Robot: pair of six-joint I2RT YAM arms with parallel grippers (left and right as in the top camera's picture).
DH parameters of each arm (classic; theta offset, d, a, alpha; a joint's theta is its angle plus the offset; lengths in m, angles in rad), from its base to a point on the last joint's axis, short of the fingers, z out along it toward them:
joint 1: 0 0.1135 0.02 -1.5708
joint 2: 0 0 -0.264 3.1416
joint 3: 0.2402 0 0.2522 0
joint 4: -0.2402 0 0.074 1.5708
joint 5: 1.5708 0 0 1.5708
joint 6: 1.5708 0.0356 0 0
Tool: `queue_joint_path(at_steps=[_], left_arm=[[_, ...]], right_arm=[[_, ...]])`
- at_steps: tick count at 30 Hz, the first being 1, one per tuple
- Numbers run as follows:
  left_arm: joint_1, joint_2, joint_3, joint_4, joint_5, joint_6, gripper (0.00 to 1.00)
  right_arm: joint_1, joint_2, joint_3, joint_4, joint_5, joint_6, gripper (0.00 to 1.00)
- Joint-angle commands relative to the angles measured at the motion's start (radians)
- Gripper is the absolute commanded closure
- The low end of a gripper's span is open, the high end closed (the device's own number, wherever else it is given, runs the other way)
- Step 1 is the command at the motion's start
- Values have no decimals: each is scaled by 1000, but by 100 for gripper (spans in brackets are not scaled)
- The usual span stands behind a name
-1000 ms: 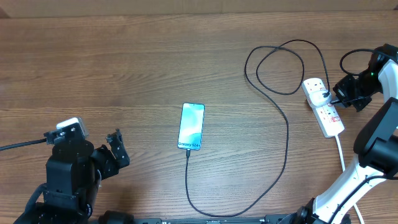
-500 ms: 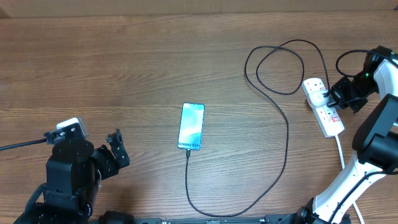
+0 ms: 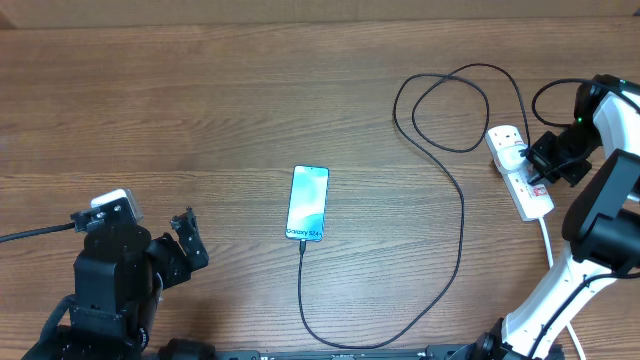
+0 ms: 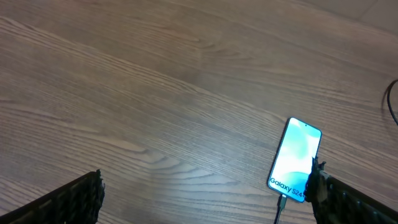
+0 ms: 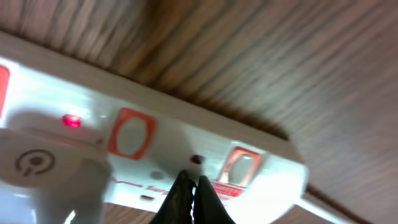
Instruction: Plug charger to phone and switch on socket
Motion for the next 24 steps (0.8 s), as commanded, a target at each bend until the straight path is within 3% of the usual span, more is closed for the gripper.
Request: queue_joint_path(at_steps=[1,11,17,24], left_arm=[[-2,0,1,0,-21,-14,0],[-2,0,1,0,-21,-14,0],[-2,-2,1,0,-21,-14,0],[2,-31,0,0,-21,-14,0]], right_arm=[[-2,-188,2,5,48,46,96],[1,-756,2,164,-87,71,96],[1,-996,2,458,-288,146,96],[1,-1174,2,809,-330,322,96]])
